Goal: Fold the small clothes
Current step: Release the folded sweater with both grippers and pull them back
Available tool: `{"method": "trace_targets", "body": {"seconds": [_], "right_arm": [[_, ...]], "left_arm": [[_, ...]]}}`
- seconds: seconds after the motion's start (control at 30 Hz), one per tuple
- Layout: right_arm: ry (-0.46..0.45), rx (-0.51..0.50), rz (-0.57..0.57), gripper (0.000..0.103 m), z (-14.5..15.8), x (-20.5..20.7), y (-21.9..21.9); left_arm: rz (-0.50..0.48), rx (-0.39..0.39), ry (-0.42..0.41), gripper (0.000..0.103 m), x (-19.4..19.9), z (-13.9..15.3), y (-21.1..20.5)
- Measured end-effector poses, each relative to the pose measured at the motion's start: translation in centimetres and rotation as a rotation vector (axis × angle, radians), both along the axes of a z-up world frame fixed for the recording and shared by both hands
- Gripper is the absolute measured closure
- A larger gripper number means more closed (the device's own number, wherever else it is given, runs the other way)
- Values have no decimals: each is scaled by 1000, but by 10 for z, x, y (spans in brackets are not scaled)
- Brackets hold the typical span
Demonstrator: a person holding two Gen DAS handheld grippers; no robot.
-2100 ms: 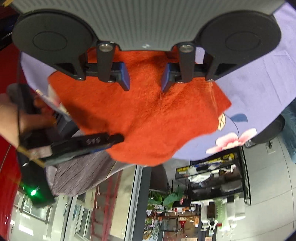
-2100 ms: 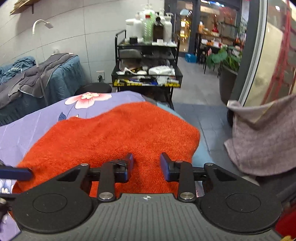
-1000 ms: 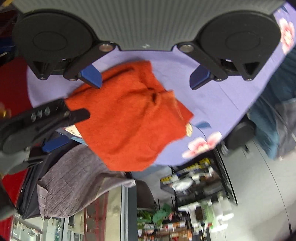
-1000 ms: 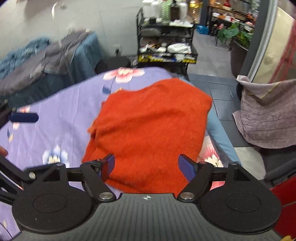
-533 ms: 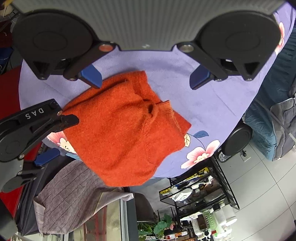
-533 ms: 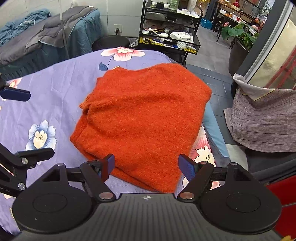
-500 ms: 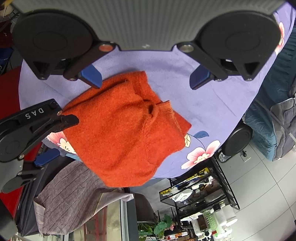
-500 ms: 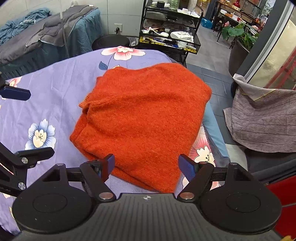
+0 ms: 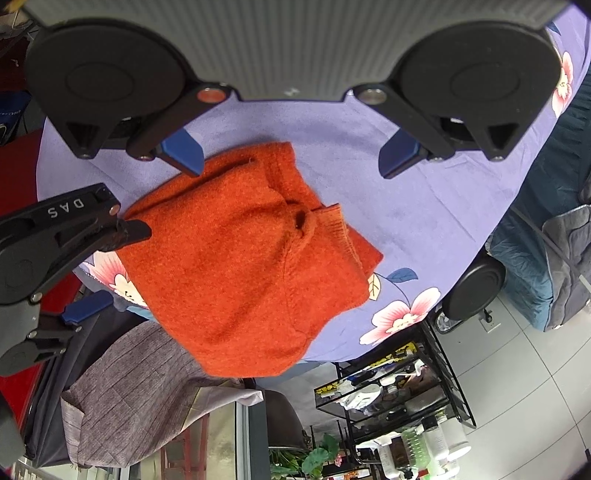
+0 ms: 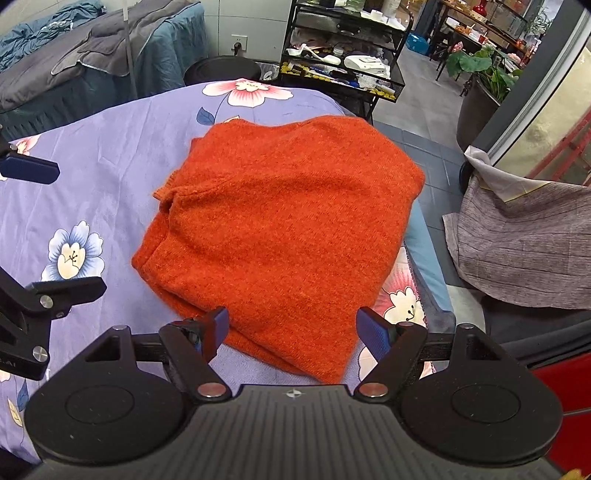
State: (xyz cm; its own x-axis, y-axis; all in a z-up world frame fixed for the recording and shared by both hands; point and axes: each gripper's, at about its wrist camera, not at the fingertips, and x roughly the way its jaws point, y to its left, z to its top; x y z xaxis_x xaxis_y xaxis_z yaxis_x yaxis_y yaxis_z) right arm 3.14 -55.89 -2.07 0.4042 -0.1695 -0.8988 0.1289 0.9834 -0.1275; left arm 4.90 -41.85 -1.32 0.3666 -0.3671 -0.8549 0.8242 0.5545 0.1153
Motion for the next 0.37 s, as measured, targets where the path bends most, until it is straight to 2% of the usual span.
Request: {"method": "trace_targets", "body": {"seconds": [0.37], "right_arm": [[-2, -5, 0, 0, 0, -2, 2]], "left_arm": [[13, -12, -14, 0, -3, 4, 0]]}}
